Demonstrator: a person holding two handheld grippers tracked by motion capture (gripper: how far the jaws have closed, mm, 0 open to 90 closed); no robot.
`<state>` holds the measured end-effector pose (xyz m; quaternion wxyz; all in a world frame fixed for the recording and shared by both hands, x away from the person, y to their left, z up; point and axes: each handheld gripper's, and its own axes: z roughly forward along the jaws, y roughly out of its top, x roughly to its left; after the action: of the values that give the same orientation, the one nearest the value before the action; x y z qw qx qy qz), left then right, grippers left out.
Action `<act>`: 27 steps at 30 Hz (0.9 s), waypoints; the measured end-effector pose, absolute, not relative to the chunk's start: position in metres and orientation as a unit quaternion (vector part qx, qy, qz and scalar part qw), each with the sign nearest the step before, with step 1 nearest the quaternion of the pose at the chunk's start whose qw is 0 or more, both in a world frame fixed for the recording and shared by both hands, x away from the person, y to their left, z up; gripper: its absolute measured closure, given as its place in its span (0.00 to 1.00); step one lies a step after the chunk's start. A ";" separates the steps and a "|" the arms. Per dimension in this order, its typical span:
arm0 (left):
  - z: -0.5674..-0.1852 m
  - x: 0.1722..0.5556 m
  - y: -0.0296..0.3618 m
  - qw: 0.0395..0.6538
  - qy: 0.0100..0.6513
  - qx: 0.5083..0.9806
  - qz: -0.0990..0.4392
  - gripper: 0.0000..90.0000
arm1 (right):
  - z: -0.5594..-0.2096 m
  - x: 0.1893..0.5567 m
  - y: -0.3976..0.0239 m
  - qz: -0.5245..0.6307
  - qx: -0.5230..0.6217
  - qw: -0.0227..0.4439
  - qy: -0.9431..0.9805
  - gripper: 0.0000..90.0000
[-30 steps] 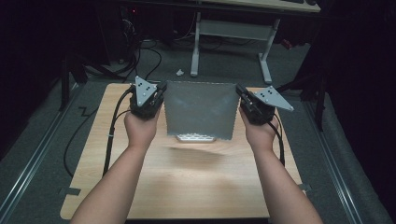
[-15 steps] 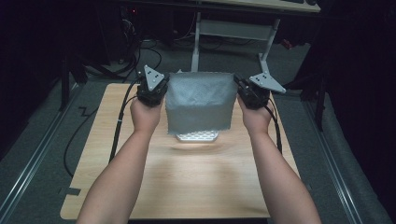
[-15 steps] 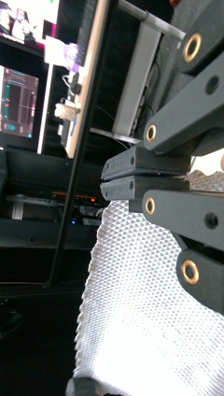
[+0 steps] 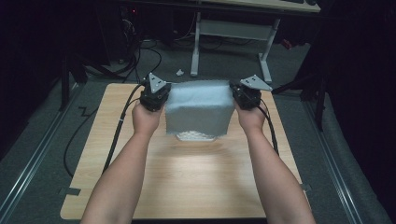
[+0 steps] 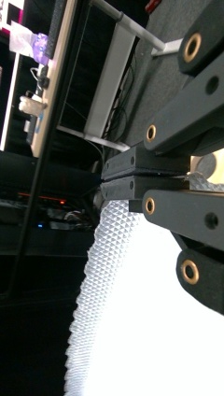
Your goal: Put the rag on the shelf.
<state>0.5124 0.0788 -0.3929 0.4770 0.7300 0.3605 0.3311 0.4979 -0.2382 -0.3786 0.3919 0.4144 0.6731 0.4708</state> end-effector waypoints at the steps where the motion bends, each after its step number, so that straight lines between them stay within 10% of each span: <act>1: -0.396 0.512 0.080 0.481 0.365 0.728 0.326 0.99 | -0.382 0.498 -0.238 0.469 0.414 0.390 0.676 1.00; 27: -0.450 0.481 0.081 0.469 0.370 0.753 0.276 0.99 | -0.440 0.473 -0.243 0.456 0.427 0.343 0.702 0.99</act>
<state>0.4813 0.0812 -0.4504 0.4687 0.7530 0.3704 0.2760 0.4727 -0.2433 -0.4402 0.3428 0.4271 0.7016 0.4559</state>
